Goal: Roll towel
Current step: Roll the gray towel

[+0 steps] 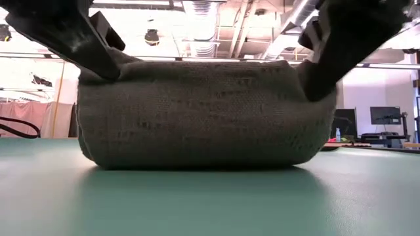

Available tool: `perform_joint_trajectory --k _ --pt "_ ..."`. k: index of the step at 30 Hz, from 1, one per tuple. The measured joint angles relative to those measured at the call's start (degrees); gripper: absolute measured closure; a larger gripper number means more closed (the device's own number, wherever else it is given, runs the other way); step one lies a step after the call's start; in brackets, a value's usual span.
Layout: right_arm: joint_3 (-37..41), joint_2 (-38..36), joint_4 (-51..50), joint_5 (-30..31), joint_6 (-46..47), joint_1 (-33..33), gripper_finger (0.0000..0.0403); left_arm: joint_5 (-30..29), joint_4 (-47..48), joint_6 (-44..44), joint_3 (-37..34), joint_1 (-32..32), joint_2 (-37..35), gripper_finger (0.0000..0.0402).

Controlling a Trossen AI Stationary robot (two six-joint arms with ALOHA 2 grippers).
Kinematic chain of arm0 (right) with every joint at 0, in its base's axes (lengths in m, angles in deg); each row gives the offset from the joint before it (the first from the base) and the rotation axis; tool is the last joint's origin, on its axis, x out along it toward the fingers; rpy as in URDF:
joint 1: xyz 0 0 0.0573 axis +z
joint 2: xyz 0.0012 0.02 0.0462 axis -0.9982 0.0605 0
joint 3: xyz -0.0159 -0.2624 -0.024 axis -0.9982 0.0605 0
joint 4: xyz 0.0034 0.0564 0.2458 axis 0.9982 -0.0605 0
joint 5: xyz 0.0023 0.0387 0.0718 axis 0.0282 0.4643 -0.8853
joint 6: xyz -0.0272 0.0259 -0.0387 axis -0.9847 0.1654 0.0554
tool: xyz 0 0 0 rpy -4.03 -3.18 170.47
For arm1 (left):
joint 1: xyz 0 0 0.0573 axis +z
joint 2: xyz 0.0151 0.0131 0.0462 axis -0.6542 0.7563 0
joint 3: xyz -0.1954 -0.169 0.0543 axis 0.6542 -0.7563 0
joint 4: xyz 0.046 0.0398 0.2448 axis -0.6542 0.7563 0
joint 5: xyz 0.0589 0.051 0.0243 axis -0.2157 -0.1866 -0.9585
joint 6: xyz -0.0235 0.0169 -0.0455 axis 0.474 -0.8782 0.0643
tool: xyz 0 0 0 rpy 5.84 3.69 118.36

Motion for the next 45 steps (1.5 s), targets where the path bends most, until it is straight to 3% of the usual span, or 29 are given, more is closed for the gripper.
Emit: perform_joint_trajectory --k 13,18,33,41,45 --pt "-0.6 -0.3 -2.8 -5.5 -7.7 -8.4 0.0387 -0.3 1.7 1.8 -3.2 3.5 0.0 0.0401" --pt "2.8 -0.2 -0.7 -5.8 -7.5 -9.1 0.0387 0.5 -2.3 2.9 -6.9 4.7 0.1 0.0401" --pt "11.5 -0.3 9.4 -6.5 -7.3 -9.8 0.0387 3.5 -6.0 1.9 -8.8 7.5 0.1 0.0401" --pt "14.7 -0.3 13.2 -7.4 -7.1 -10.5 0.0387 3.0 -19.3 3.9 -16.6 8.1 0.1 0.0401" --pt "15.3 -0.3 15.1 -7.4 -7.1 -10.6 0.0387 1.6 -18.8 4.1 -17.8 8.2 0.2 0.0401"
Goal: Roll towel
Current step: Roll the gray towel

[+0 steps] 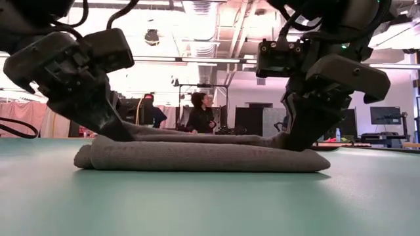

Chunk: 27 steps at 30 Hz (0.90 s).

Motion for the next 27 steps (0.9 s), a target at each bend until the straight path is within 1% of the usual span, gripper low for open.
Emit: perform_joint_trajectory --k 5,7,12,14,18,22,25,27 --pt "0.0 0.0 0.2 -0.1 -0.2 0.0 0.0387 -0.2 1.0 -1.9 0.0 0.2 2.0 0.0394" --pt "0.0 0.0 0.3 -0.1 -0.2 0.0 0.0387 -0.5 1.8 -2.3 0.0 0.3 3.1 0.0379" --pt "0.0 0.0 0.3 -0.3 -0.2 0.0 0.0387 -0.3 0.1 -4.0 0.1 0.0 5.6 0.0331" --pt "0.0 0.0 0.2 -0.4 -0.2 0.0 0.0387 1.9 -0.7 -6.9 0.1 -0.2 5.6 0.0313" --pt "0.0 0.0 0.6 -0.6 -0.2 0.0 0.0387 6.8 0.8 -10.2 0.7 -0.9 3.8 0.0276" --pt "0.0 0.0 0.6 -0.7 -0.2 0.0 0.0386 8.8 8.2 -10.1 2.6 -0.9 0.3 0.0243" --pt "0.0 0.0 0.1 -0.8 -0.2 0.0 0.0386 9.2 14.4 -8.1 3.6 -0.9 -2.9 0.0234" --pt "0.0 0.0 0.0 -0.8 -0.2 0.0 0.0386 8.4 16.1 -6.0 4.2 -1.1 -4.8 0.0236"
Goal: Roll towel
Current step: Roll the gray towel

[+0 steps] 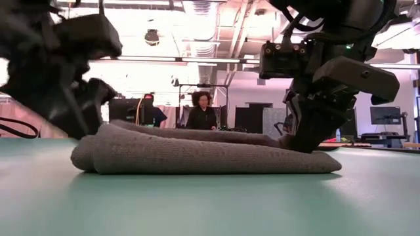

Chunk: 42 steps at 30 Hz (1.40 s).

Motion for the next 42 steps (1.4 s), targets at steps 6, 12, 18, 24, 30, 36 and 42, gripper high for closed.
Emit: perform_joint_trajectory --k 6,12,18,24,30,36,42 --pt "0.0 0.0 0.2 0.0 -0.9 0.0 0.0386 -14.1 -1.5 -2.5 0.1 -4.7 -3.6 0.0278" --pt "0.0 0.0 0.5 0.0 -1.1 -0.2 0.0385 -16.5 -18.3 -13.5 0.2 -6.5 0.7 0.0337" --pt "0.0 0.0 0.7 -0.4 -1.1 -0.4 0.0384 -14.3 -27.0 -17.2 0.2 -4.5 10.8 0.0396" --pt "0.0 0.0 1.3 -0.5 -1.4 -0.4 0.0381 -16.4 -25.2 -12.8 0.8 -3.5 14.4 0.0397" --pt "0.0 0.1 1.6 0.6 -1.5 -0.4 0.0355 -14.7 -20.4 -8.0 0.8 -2.4 15.0 0.0397" --pt "-1.2 -0.6 -1.8 2.2 -2.9 -0.3 0.0331 -13.0 -19.3 -8.1 0.8 -2.4 15.0 0.0397" --pt "-2.7 -6.7 -4.8 7.0 -6.7 1.0 0.0309 -12.2 -18.5 -8.1 0.8 -2.4 15.0 0.0398"
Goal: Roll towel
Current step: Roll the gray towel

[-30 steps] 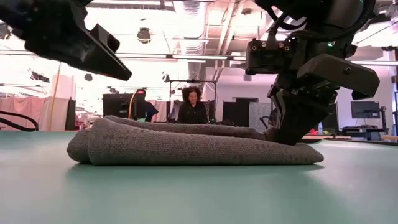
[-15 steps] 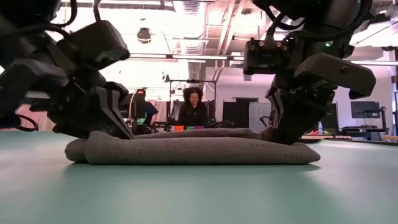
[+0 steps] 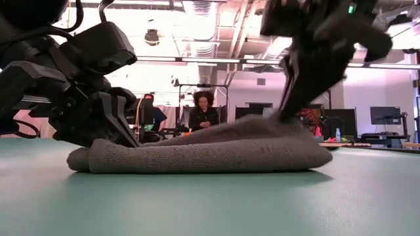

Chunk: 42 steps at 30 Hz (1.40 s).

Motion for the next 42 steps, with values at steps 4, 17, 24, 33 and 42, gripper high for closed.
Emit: perform_joint_trajectory --k 4,17,24,33,42 --pt "0.0 -5.1 -0.8 3.2 -2.1 1.3 0.0292 0.9 0.2 -0.5 0.0 0.0 0.0 0.0398" --pt "23.0 -8.2 50.8 10.5 -21.7 8.8 0.0306 7.5 4.5 -8.9 0.2 0.0 -0.2 0.0398" --pt "24.6 3.3 63.5 5.7 -21.8 6.5 0.0332 8.2 6.5 -15.5 0.2 0.0 -0.2 0.0398" --pt "22.9 14.0 66.8 6.6 -15.0 5.8 0.0334 9.4 7.3 -18.3 0.2 0.1 -0.2 0.0398" --pt "23.1 15.9 64.8 12.7 -7.2 10.6 0.0334 9.8 8.4 -18.8 0.2 0.0 -0.2 0.0398"
